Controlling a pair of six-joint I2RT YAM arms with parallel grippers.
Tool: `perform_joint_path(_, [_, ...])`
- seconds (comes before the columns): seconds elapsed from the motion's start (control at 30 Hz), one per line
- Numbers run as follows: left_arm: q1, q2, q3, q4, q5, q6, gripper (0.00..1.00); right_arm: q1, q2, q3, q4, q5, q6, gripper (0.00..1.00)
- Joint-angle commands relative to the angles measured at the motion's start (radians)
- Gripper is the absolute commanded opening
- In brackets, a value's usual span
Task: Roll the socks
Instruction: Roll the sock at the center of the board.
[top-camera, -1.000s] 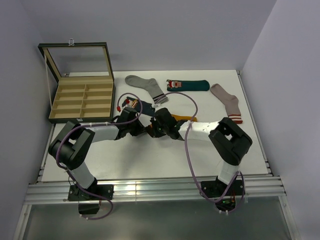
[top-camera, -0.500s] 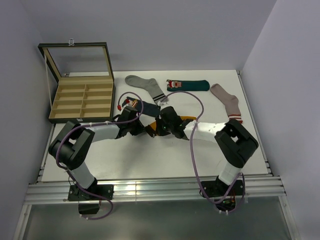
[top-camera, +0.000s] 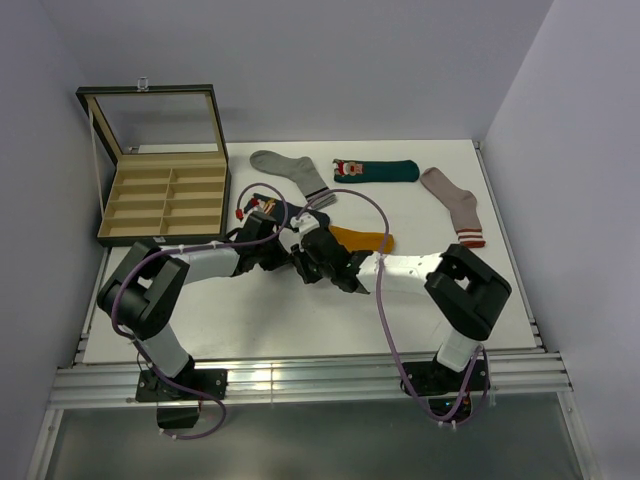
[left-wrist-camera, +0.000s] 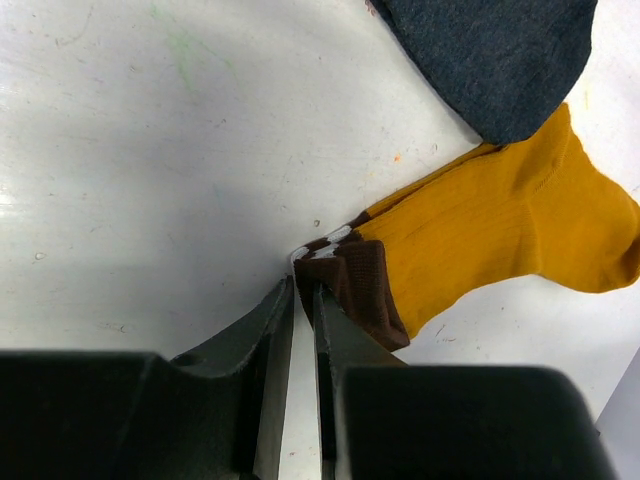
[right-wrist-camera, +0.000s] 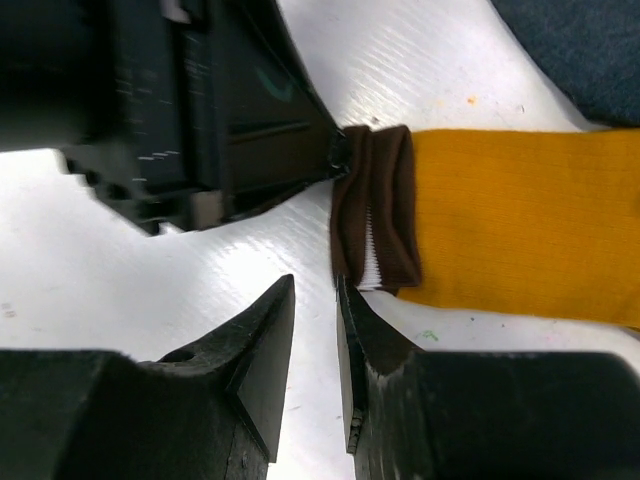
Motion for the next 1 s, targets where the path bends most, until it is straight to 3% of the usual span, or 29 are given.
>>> perform_joint_path(0.0, [-0.005, 0.008, 0.025, -0.031, -0.035, 0.024, 0.19, 0.001, 0.023, 0.044, 0.031, 0.044, -0.020, 0.31])
perform_joint_path(0.63, [-0.007, -0.002, 0.022, -0.028, -0.034, 0.018, 0.20, -0.068, 0.120, 0.079, -0.049, 0.023, 0.050, 0.18])
perform_joint_path(0.73, [-0.007, -0.010, 0.022, -0.026, -0.032, 0.018, 0.23, -0.077, 0.140, 0.095, -0.078, 0.005, 0.056, 0.16])
perform_joint_path(0.97, [-0.007, -0.068, -0.018, 0.001, -0.030, -0.013, 0.45, -0.105, 0.174, 0.127, -0.159, -0.061, 0.096, 0.11])
